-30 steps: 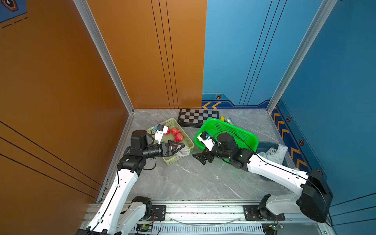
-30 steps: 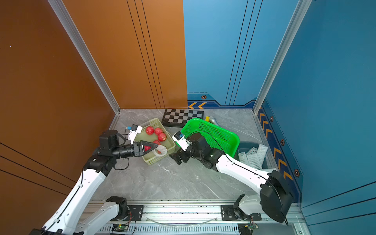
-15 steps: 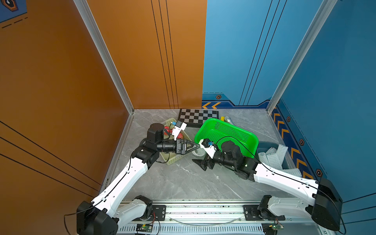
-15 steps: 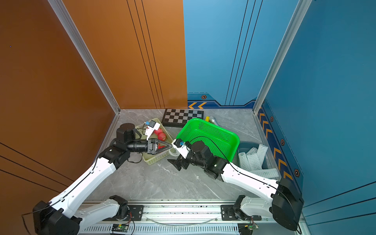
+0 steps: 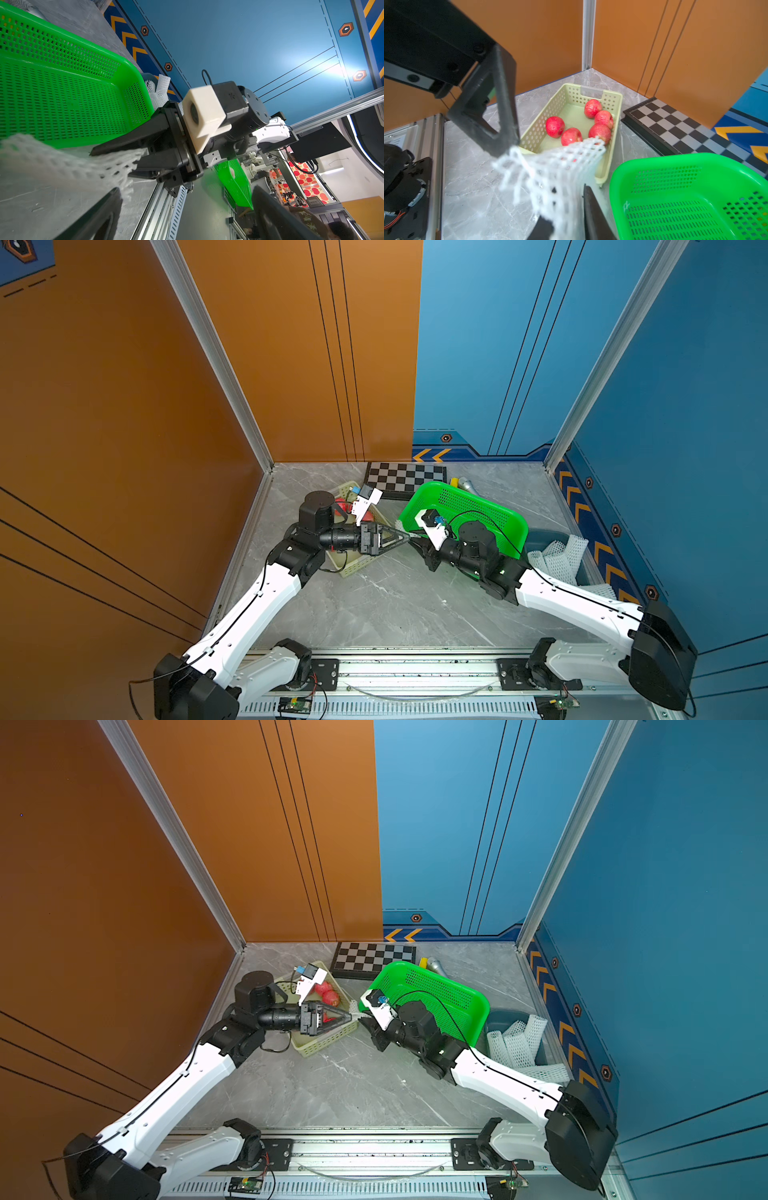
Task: Remove foam nets from apples
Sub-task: Place the foam net into the storage box.
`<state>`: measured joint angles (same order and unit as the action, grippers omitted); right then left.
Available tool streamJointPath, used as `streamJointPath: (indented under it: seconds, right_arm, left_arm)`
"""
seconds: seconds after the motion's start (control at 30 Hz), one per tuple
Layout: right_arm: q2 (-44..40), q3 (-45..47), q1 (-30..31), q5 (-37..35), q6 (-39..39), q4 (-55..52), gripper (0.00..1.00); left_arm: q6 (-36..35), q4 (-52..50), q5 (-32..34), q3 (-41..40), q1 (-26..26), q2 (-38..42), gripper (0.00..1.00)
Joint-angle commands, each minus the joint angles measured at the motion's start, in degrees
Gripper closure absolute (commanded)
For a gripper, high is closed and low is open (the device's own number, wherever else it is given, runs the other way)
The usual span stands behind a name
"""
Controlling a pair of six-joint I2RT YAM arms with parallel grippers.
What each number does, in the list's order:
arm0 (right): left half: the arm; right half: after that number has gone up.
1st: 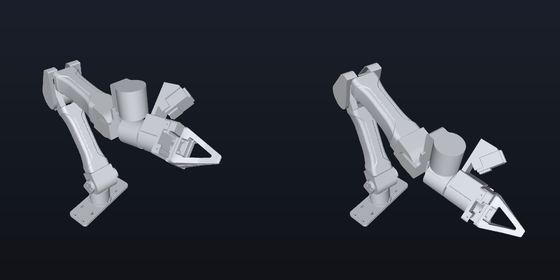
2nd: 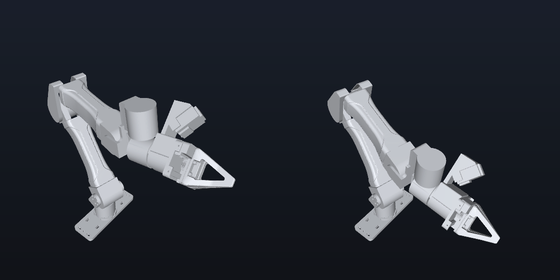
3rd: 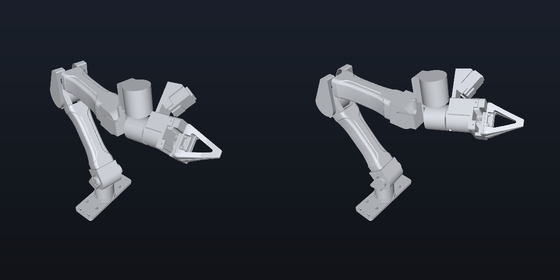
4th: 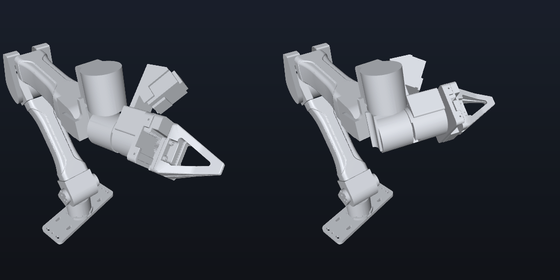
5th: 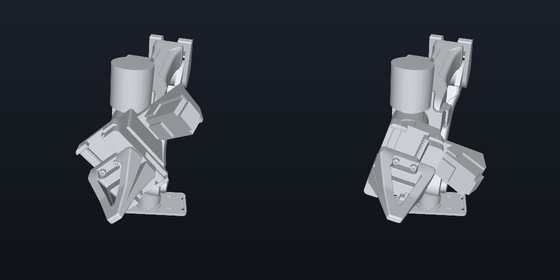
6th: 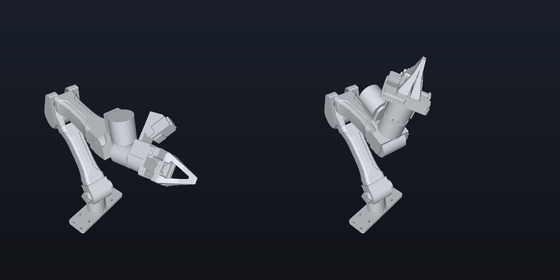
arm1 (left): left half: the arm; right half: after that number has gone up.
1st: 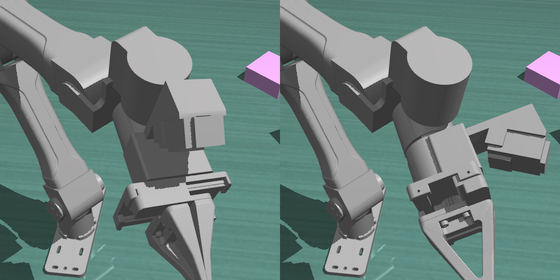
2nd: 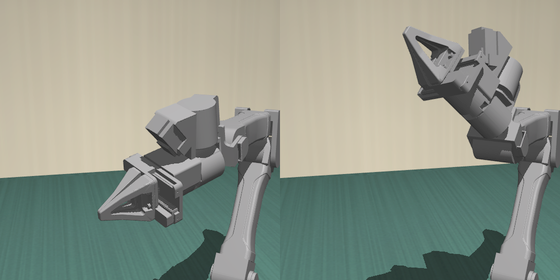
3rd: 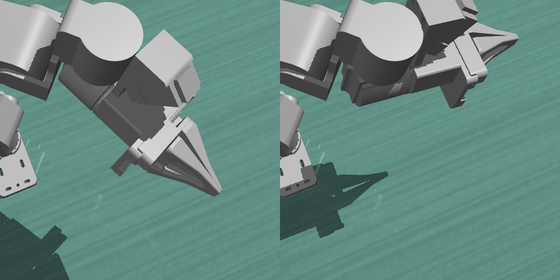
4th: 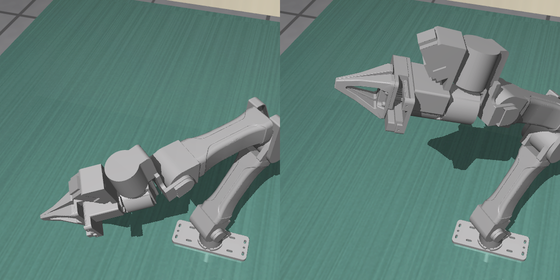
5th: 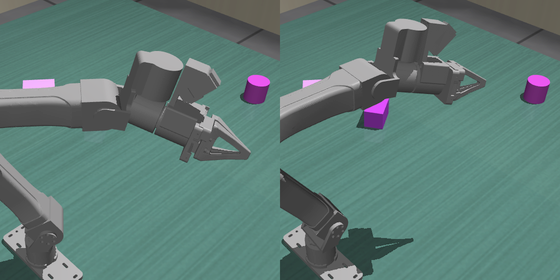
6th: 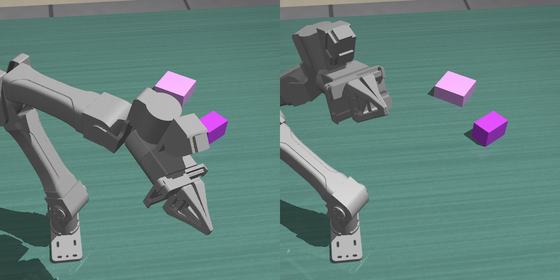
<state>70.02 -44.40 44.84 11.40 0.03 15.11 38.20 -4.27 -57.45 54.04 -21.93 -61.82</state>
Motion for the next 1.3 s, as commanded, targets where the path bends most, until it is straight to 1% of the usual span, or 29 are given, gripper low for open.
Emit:
streamJointPath:
  seconds: [0.0, 0.07, 0.13, 0.23, 0.27, 0.37, 0.47, 0.5, 0.6, 0.67, 0.73, 0.83, 0.9, 0.93, 1.03, 1.1, 1.13, 1.27]
  right_arm:
    - [-4.97, 2.52, -3.41, 3.63, -3.64, 0.13, 0.85]
    - [-7.75, 3.30, -6.03, 4.80, -4.24, -2.17, 0.85]
    - [-11.06, 3.54, -8.03, 4.34, -4.89, -6.00, 0.84]
    - [-16.79, 3.30, -11.00, 0.99, -5.67, -13.80, 0.85]
    - [-18.86, 2.86, -12.09, -1.41, -6.44, -16.94, 0.84]
    - [-24.31, 0.91, -16.24, -13.86, -10.42, -28.18, 0.83]
    - [-28.42, -0.58, -23.26, -25.89, -16.83, -39.63, 0.83]
    - [-29.88, -0.65, -25.97, -28.46, -19.15, -43.07, 0.83]
    - [-34.99, 1.52, -34.35, -33.25, -24.36, -49.16, 0.84]
    - [-38.05, 3.02, -39.63, -34.69, -27.17, -52.46, 0.84]
    - [-40.57, 4.89, -45.03, -34.26, -28.87, -54.35, 0.83]
    - [-41.49, 8.14, -52.87, -28.28, -29.16, -54.27, 0.78]
    - [-40.48, 9.41, -57.35, -22.37, -29.06, -53.43, 0.70]
    - [-40.03, 9.98, -59.19, -19.43, -28.90, -52.89, 0.63]
    - [-39.30, 9.74, -61.99, -15.48, -28.90, -52.91, 0.23]
    - [-39.73, 8.83, -62.24, -14.50, -28.53, -52.95, 0.09]
    - [-39.95, 8.21, -62.30, -14.64, -28.53, -53.24, 0.00]
    - [-39.08, 3.88, -62.33, -13.97, -27.21, -55.84, 0.00]
  left_arm:
    - [2.17, 4.25, -0.72, -0.11, 3.79, 0.14, 0.02]
    - [4.59, 7.59, -1.83, -0.93, 6.78, -0.30, 0.02]
    - [6.06, 9.66, -2.78, -1.61, 9.75, -0.79, 0.02]
    - [6.99, 11.55, -3.79, -2.85, 13.18, -1.24, 0.02]
    - [6.98, 11.80, -4.17, -3.12, 13.85, -1.41, 0.02]
    - [6.83, 12.81, -4.46, -4.30, 14.40, -1.70, 0.02]
    - [6.78, 14.12, -4.39, -5.67, 14.14, -2.11, 0.02]
    - [6.87, 14.89, -4.30, -6.18, 13.96, -2.29, 0.02]
    - [7.15, 16.05, -4.37, -6.75, 13.40, -3.12, 0.02]
    - [7.07, 16.13, -4.50, -6.73, 12.68, -3.23, 0.02]
    - [6.99, 16.07, -4.43, -6.68, 11.95, -3.13, 0.02]
    - [6.89, 16.09, -4.26, -6.84, 10.67, -3.36, 0.02]
    - [6.89, 16.13, -4.16, -6.71, 9.93, -3.72, 0.02]
    - [6.94, 16.14, -4.03, -6.65, 9.57, -3.83, 0.02]
    - [6.90, 16.12, -3.38, -6.46, 8.72, -4.18, 0.02]
    - [6.65, 16.14, -2.58, -6.38, 8.00, -4.40, 0.02]
    - [6.50, 16.11, -2.18, -6.40, 7.48, -4.56, 0.02]
    - [5.76, 16.14, -0.35, -6.05, 5.15, -5.48, 0.02]
